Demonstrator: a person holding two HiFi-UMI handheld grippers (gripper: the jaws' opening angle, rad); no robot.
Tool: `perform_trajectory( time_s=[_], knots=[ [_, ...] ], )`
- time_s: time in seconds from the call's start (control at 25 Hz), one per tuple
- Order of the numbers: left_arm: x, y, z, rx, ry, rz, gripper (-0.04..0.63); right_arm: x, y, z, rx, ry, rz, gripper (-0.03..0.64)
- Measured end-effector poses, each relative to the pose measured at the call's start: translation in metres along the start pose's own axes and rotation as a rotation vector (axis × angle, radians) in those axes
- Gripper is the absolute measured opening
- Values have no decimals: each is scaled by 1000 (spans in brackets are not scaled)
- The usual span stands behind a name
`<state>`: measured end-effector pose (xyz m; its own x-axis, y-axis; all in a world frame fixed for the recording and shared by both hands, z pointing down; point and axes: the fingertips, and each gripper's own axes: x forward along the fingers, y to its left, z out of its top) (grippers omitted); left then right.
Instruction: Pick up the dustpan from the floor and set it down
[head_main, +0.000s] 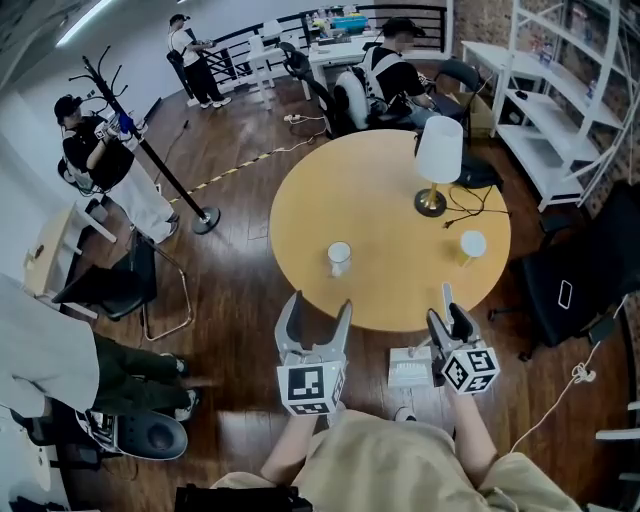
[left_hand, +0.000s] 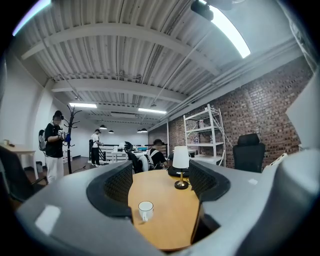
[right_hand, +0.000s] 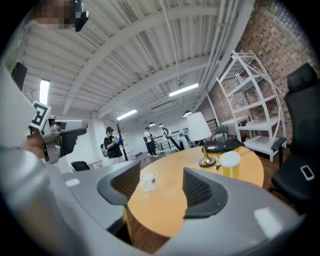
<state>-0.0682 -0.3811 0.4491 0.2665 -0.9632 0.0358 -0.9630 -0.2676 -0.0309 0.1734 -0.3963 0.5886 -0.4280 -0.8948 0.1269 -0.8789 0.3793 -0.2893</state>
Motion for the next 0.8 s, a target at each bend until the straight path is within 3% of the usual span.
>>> perform_trajectory(
  time_s=[0.08,0.16,0.24,0.52,0.8],
  knots=[
    [1,-2,0,1,-3,-1,333,1,16,28,-112,-34,10,291],
    [2,-1,-1,7,-8,7,333,3,31,53,-232,-66,2,378],
    [1,1,-3,8,-9,15,333,3,43,76,-285,-108,-12,416],
    [-4,6,0,-15,-29,40,333,-1,59,126,-332,-158,-77,399],
    [-7,13,-4,-26,-28,43,331,-4,73,128,-316,-157,-65,370]
  ],
)
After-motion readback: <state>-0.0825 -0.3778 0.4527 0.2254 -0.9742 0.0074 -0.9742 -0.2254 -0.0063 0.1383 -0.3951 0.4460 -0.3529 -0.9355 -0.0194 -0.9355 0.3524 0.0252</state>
